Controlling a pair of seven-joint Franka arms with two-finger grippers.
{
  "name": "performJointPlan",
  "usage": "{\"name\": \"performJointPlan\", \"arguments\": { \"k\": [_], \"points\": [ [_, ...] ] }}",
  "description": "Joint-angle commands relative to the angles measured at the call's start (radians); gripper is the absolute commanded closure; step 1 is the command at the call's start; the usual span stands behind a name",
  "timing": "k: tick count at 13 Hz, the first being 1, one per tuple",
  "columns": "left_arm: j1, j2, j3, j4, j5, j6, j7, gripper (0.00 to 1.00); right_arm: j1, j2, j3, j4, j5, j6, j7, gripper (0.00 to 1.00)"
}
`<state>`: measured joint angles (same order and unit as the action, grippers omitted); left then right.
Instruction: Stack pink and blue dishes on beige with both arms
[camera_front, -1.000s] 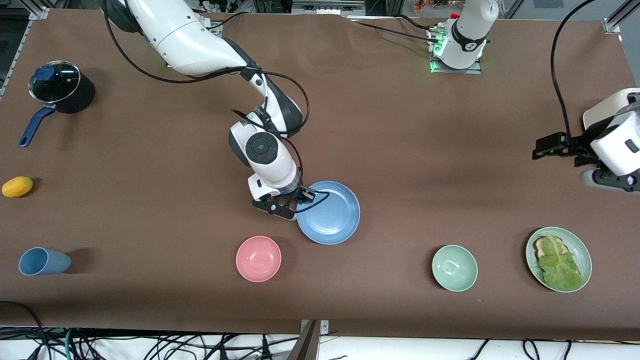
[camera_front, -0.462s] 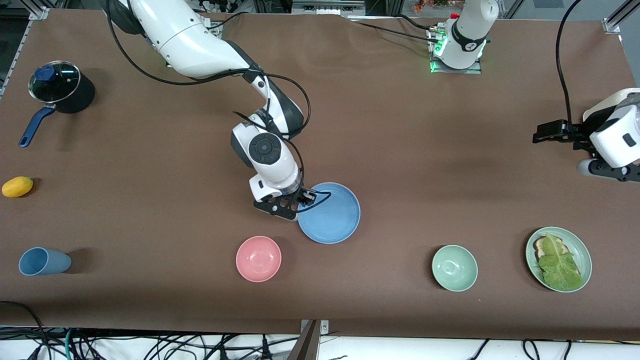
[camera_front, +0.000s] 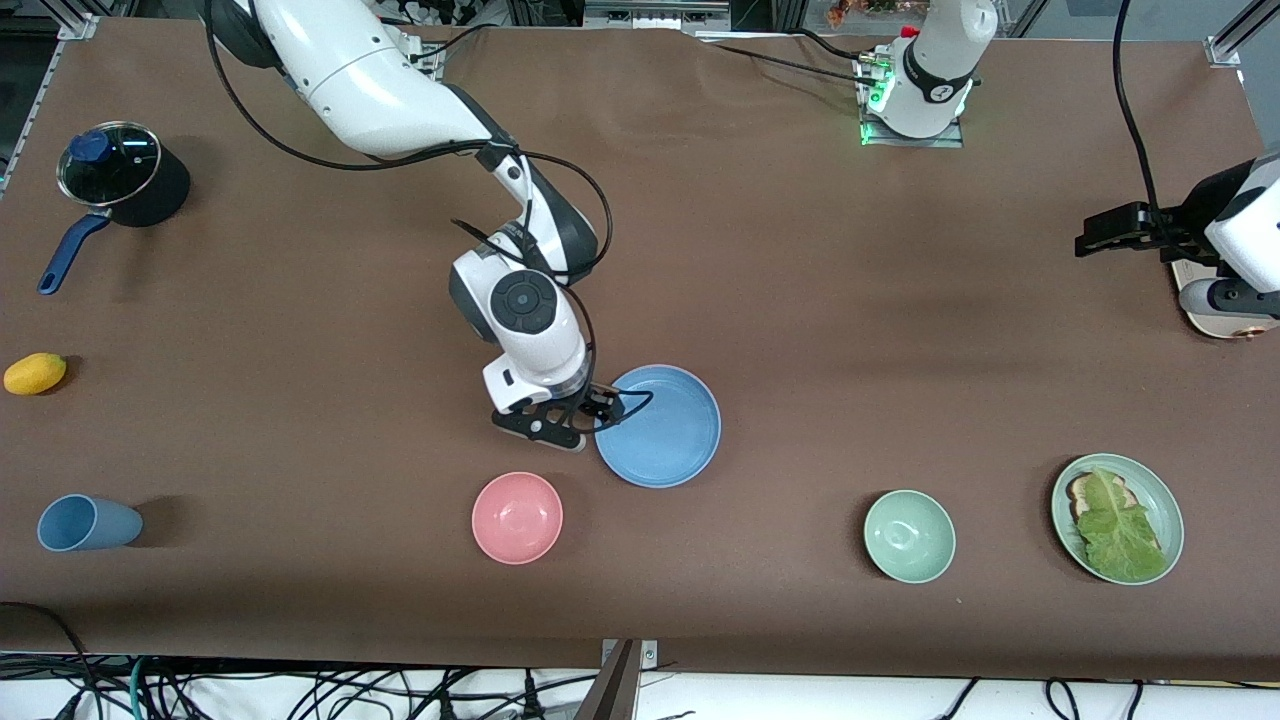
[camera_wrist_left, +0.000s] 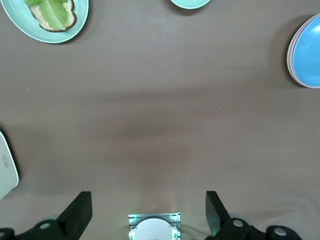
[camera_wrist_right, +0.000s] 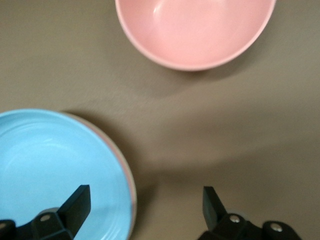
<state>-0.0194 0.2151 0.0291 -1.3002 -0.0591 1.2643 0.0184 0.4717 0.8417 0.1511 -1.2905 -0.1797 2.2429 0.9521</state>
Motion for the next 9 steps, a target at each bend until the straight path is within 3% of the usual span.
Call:
{"name": "performJointPlan", "arguments": {
  "k": [1,5,7,9],
  "points": [
    [-0.001,-0.035,-0.001,-0.008,0.008,-0.008,-0.023,0.0,-0.067,-0.059,0.007,0.017,-0.014,-0.072,-0.136,0.0],
    [-0.001,-0.046,0.0,-0.01,0.012,-0.008,-0.064,0.0,-0.204,-0.159,0.012,0.01,0.015,-0.262,-0.387,0.0],
    [-0.002,-0.045,0.0,-0.008,0.01,-0.014,-0.069,0.0,-0.281,-0.234,0.004,0.005,0.165,-0.373,-0.545,0.0],
    [-0.002,-0.042,-0.003,-0.008,0.013,-0.017,-0.071,0.0,-0.295,-0.318,-0.057,-0.026,0.195,-0.472,-0.669,0.0]
  ]
}}
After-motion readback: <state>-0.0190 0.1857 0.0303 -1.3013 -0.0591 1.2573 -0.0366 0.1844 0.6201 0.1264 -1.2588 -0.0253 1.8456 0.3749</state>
